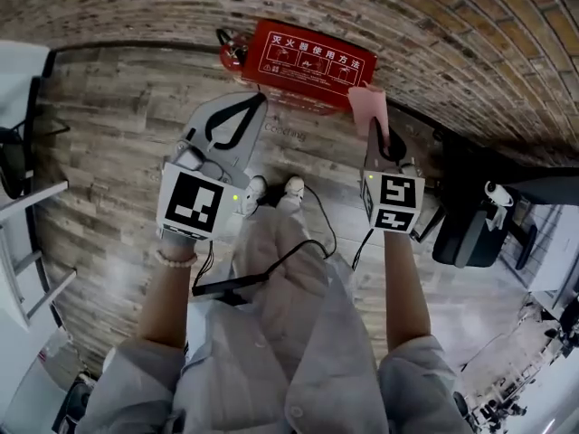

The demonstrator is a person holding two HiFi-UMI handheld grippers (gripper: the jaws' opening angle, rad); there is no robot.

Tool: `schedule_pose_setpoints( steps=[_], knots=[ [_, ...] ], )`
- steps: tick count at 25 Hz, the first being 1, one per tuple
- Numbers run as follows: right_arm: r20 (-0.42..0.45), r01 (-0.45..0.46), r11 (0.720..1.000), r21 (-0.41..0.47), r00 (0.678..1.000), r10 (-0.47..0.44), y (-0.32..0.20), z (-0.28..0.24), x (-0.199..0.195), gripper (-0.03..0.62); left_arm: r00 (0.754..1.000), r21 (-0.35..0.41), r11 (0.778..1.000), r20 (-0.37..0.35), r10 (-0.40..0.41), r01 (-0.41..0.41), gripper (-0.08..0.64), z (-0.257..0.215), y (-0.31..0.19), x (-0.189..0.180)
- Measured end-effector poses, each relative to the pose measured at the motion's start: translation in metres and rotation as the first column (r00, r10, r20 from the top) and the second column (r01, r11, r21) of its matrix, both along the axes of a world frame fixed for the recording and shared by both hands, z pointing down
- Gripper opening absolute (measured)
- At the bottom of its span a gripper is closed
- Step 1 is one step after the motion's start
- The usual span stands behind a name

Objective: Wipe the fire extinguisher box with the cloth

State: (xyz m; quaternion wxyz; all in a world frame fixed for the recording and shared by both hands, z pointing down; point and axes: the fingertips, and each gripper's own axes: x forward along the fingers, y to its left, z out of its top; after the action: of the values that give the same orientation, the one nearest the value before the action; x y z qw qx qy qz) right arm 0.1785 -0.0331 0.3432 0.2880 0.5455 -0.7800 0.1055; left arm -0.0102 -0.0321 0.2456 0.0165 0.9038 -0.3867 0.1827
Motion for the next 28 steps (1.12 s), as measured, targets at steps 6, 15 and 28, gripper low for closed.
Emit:
schedule_pose_setpoints(
  steps=[6, 15, 28],
  knots=[
    [0.087, -0.018, 0.997, 0.076, 0.996, 0.011, 0.02, -0.08, -0.009, 0.021, 1.0, 0.064, 0.998, 0.025, 0.016, -0.018, -0.002, -0.052, 0.024, -0.013],
    [0.177, 0.035, 0.979, 0.199, 0.982, -0.071, 0.044, -0.157, -0.038, 0.02, 1.0, 0.114, 0.993, 0.029, 0.004, -0.007, -0.002, -0.101, 0.049, -0.022],
    [0.162, 0.111, 0.951, 0.289, 0.973, -0.163, 0.062, -0.204, -0.059, 0.02, 0.999, 0.184, 0.982, -0.017, -0.027, 0.029, -0.002, -0.145, 0.061, -0.034]
  ],
)
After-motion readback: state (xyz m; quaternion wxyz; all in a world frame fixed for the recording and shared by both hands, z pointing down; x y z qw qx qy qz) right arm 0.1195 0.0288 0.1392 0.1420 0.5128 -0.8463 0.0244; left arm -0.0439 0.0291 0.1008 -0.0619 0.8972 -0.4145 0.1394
